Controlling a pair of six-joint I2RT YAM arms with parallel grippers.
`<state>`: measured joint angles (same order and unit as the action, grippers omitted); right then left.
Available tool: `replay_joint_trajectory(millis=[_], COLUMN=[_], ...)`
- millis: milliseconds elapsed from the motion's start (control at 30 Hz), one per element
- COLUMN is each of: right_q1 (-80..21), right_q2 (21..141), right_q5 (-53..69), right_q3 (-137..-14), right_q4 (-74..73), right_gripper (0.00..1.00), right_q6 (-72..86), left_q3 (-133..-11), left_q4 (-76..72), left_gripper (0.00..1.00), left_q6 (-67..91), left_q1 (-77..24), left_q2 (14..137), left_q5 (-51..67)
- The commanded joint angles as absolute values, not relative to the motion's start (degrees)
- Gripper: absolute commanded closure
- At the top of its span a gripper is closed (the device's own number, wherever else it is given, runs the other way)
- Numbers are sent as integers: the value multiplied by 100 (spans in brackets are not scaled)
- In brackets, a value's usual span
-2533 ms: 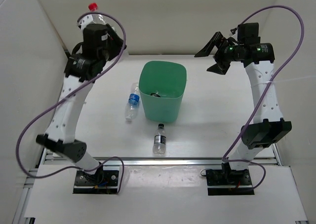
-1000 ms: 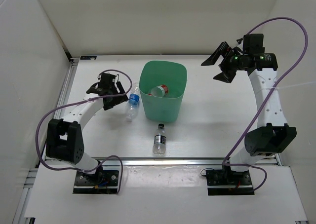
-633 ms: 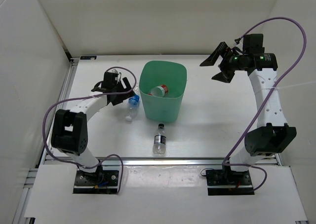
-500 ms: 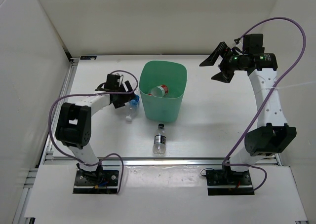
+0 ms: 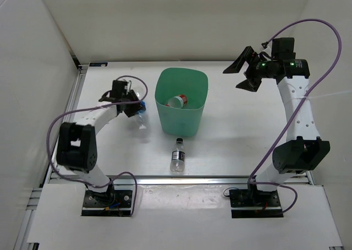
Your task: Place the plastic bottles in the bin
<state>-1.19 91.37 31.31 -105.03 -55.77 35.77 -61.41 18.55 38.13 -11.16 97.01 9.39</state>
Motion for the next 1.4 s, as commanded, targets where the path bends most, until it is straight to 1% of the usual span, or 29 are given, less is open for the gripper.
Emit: replay_joint_trajectory(millis=[0,100,133,167,200,267,433,533,667,700,733,767,933,1033,1067,1100,1167,1200,1233,1300,1333,1367], right_q1=[-97,-97,-97,-97,-97,-97,-97,-97,-97,-97,-97,-97,-97,-149,-149,-149,-202,-333,-430,-606,-798,-939], right_q2=[9272,9325,9386,9448,9448,9606,9668,9607,9475,9396,9317,9316,8992,8658,8414,8272,7773,7604,7315,7137,7024,6970], right_q5=[3217,3217,3217,3278,3278,3278,3278,3226,3042,3041,3041,2989,2927,3040,3250,3391,3795,3901,3841,3649,3543,3203], right_q3=[-10424,-10424,-10424,-10493,-10494,-10564,-10749,-10670,-10354,-10206,-10126,-10047,-9520,-8774,-8075,-7686,-6877,-6273,-6040,-5810,-5757,-5687], right_q4=[-5414,-5353,-5300,-5300,-5300,-5300,-5248,-5247,-5247,-5247,-5247,-5195,-5125,-4836,-4677,-4502,-3659,-3439,-3132,-3076,-3076,-3128], right_gripper=[0,0,0,0,0,0,0,0,0,0,0,0,0,0,0,0,0,0,0,0,0,4], right_q6=[3550,3604,3604,3604,3656,3656,3709,3709,3656,3656,3656,3656,3656,3709,3883,3980,4104,4157,4157,4008,3842,3780], left_q3=[-6922,-7731,-8317,-8628,-9240,-9788,-11001,-11074,-10470,-10381,-10328,-10327,-10924,-10891,-10524,-10251,-9584,-9015,-8783,-8500,-8360,-8298], left_q4=[2319,2469,2470,2531,2592,2777,2830,2882,2971,3023,3023,3093,3304,3305,3305,3305,3366,3471,3663,4637,5041,5428], left_gripper=[71,68,68,68,68,68,66,64,57,49,30,0,0,0,0,0,0,0,0,0,0,0], left_q6=[3875,3876,3641,3534,3455,3402,3262,3112,3006,2954,2953,2892,2550,2479,2574,2645,2760,2934,3083,3539,4012,4199], left_q1=[-976,-1159,-1238,-1387,-1458,-1616,-2556,-3066,-3471,-3472,-3541,-3542,-3542,-3314,-3113,-2998,-2613,-2489,-2374,-2040,-1926,-1725], left_q2=[8344,7990,7989,8041,8294,8559,9454,9676,9493,9431,9378,9274,8799,8176,7765,7535,7060,6649,6479,6154,6091,6039], left_q5=[282,-60,-62,-62,208,430,518,519,291,290,212,211,-464,-1684,-2392,-2695,-2996,-3075,-3076,-3338,-3418,-3471])
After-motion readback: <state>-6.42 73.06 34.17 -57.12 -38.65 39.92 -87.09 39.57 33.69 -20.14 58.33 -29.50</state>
